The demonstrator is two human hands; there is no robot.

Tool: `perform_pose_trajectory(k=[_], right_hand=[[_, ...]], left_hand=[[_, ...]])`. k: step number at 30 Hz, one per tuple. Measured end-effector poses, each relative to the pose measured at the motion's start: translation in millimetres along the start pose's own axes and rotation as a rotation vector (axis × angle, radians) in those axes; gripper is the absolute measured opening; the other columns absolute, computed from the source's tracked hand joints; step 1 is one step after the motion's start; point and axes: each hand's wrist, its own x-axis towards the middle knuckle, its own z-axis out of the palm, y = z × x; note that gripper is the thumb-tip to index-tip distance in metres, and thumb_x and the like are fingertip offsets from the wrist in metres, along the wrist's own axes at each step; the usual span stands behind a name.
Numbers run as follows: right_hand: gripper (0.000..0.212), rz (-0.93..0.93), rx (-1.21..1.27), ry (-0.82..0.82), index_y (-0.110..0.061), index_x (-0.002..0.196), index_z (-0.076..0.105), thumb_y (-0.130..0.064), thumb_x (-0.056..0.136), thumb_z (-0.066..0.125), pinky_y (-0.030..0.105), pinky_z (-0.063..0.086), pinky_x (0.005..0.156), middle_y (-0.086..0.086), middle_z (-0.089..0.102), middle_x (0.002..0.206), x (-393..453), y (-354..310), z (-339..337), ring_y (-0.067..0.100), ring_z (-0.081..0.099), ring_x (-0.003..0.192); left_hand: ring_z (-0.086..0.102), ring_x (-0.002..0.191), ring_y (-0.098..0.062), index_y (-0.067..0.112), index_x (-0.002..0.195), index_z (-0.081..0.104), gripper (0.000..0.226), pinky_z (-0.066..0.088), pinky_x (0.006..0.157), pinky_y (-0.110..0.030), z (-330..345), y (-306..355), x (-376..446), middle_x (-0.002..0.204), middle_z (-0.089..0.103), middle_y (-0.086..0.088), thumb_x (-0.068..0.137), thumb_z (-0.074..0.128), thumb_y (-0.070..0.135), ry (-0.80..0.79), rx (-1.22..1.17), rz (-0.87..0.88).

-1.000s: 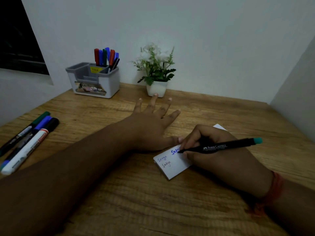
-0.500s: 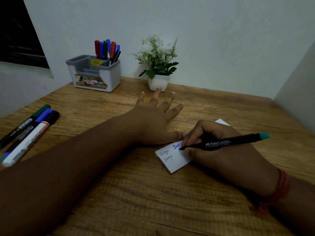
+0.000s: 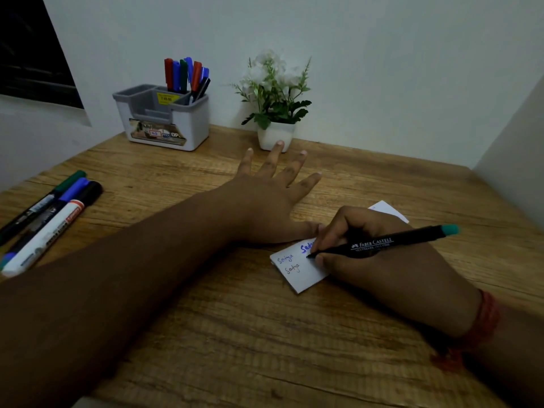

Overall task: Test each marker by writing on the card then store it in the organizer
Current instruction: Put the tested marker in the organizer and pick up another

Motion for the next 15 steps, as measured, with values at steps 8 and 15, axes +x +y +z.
perform_pose_trajectory(k=[8, 15], right_hand=[[0.017, 0.093, 0.155, 0.023, -0.027, 0.076, 0.07, -0.014, 0.077, 0.081, 0.037, 0.06, 0.082, -0.011, 0.077, 0.091, -0.7, -0.1, -2.8, 0.003, 0.072, 0.095], [0.015, 0.114, 0.14, 0.046, -0.023, 0.075, 0.071, -0.013, 0.078, 0.081, 0.035, 0.059, 0.081, -0.01, 0.077, 0.09, -0.5, -2.0, -3.2, 0.004, 0.071, 0.094]], left_hand=[[-0.038, 0.142, -0.03, 0.041, 0.151, -0.022, 0.108, -0.011, 0.113, -0.068, 2.1, -1.4, 4.9, 0.159, -0.035, 0.002, 0.057, -0.007, 0.091, 0.018, 0.008, 0.001], [-0.037, 0.142, -0.03, 0.041, 0.151, -0.021, 0.109, -0.01, 0.113, -0.069, 1.9, -0.4, 4.7, 0.158, -0.035, 0.001, 0.056, -0.005, 0.091, 0.006, -0.011, -0.001]])
